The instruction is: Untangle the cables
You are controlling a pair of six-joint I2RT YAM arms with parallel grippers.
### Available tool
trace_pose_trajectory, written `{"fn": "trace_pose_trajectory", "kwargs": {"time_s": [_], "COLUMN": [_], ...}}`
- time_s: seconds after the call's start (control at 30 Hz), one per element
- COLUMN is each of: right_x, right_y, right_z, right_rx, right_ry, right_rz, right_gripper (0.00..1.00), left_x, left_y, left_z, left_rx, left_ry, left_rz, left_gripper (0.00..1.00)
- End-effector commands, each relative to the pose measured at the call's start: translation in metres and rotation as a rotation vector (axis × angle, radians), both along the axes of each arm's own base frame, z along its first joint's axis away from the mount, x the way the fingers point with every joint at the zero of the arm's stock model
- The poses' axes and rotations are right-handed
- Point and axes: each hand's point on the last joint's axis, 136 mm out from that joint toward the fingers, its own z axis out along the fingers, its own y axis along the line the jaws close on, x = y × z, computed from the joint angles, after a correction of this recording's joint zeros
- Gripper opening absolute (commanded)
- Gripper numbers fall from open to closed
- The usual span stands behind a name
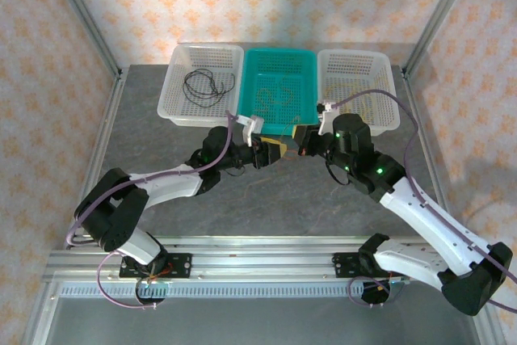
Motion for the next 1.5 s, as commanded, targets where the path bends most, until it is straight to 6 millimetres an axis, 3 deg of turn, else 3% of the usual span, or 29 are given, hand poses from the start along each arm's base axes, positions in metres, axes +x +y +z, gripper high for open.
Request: {"fn": "trace_pose_trajectory", "kwargs": {"time_s": [0.0,0.1,0.3,0.43,0.63,0.93,1.03,1.17,1.3,1.47], "right_x": [-0.001,0.000,-0.002,-0.003,-0.002,0.011,0.015,0.023,0.033,0.057], "right_y": [-0.006,-0.008,-0.007,-0.005,-0.011,-0.044,-0.059,-0.075,-0.083,-0.075], "right_z": [0.019,0.020,0.025,0.030,0.039,0.046,0.041,0.031,0.021,0.009], "right_rx": [0.025,0.020,0.051,0.058,0.083,0.094,0.125,0.111,0.042,-0.001], "right_ry": [-0.035,-0.040,-0.056,-0.076,-0.121,-0.194,-0.221,-0.231,-0.217,-0.169], "right_rz": [-0.018,-0.028,-0.026,-0.010,-0.043,-0.240,-0.332,-0.432,-0.509,-0.485], "right_gripper": [0.00,0.00,0.00,0.06,0.36,0.89,0.98,1.00,0.99,0.97], "left_x": [-0.004,-0.002,0.006,0.004,0.009,0.031,0.047,0.067,0.087,0.124], "left_y": [-0.005,-0.003,0.002,0.000,0.004,0.012,0.020,0.028,0.032,0.046], "left_z": [0.015,0.013,0.016,0.026,0.042,0.080,0.082,0.081,0.094,0.111], "left_rx": [-0.038,-0.022,0.044,0.087,0.177,0.204,0.259,0.328,0.309,0.274], "left_ry": [-0.053,-0.059,-0.061,-0.088,-0.106,-0.130,-0.115,-0.113,-0.116,-0.116], "left_rz": [-0.023,-0.006,0.055,0.051,0.103,0.216,0.295,0.374,0.424,0.500], "left_gripper": [0.35,0.27,0.00,0.00,0.00,0.00,0.00,0.00,0.00,0.00]}}
